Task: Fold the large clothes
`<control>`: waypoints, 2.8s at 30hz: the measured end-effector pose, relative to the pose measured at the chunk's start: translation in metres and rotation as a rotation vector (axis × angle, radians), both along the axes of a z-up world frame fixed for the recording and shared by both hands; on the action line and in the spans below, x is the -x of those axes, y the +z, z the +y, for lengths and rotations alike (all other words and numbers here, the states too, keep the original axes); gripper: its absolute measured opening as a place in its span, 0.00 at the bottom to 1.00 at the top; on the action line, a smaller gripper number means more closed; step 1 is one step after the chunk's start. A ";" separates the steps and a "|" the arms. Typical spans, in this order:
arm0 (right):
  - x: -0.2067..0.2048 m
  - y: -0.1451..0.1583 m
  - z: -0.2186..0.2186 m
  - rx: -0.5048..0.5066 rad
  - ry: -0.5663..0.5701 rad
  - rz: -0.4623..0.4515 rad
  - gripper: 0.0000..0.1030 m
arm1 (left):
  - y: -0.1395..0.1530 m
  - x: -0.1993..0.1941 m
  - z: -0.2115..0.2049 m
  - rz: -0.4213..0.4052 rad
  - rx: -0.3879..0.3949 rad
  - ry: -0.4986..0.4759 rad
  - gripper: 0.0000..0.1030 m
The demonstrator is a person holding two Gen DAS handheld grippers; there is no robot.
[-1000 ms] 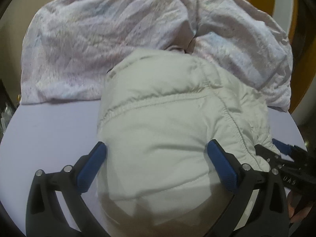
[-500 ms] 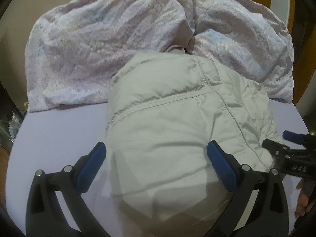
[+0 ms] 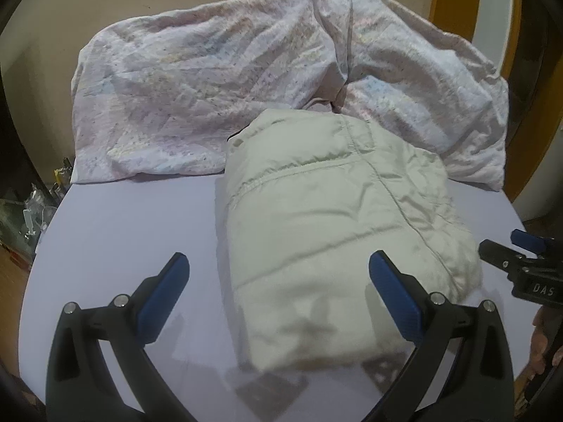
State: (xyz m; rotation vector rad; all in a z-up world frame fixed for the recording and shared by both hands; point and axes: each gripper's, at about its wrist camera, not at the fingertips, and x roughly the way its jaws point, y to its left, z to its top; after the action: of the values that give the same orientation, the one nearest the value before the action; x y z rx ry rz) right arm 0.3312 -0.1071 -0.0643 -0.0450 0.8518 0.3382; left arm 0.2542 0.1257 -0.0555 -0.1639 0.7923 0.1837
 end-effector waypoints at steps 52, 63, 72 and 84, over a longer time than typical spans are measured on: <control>0.116 -0.008 -0.026 -0.034 0.102 0.230 0.96 | 0.011 0.123 -0.049 0.100 0.088 -0.096 0.98; 0.114 -0.008 -0.028 -0.046 0.088 0.232 0.96 | 0.010 0.122 -0.051 0.103 0.095 -0.099 0.98; 0.115 -0.008 -0.028 -0.047 0.088 0.232 0.96 | 0.009 0.122 -0.052 0.104 0.096 -0.098 0.98; 0.115 -0.010 -0.028 -0.046 0.089 0.234 0.96 | 0.009 0.122 -0.052 0.103 0.096 -0.096 0.98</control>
State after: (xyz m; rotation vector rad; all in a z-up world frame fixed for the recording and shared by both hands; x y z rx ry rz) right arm 0.2166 -0.1350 -0.0744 0.0002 1.0754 0.4525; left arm 0.1325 0.0739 -0.0464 -0.2079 0.9104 0.0632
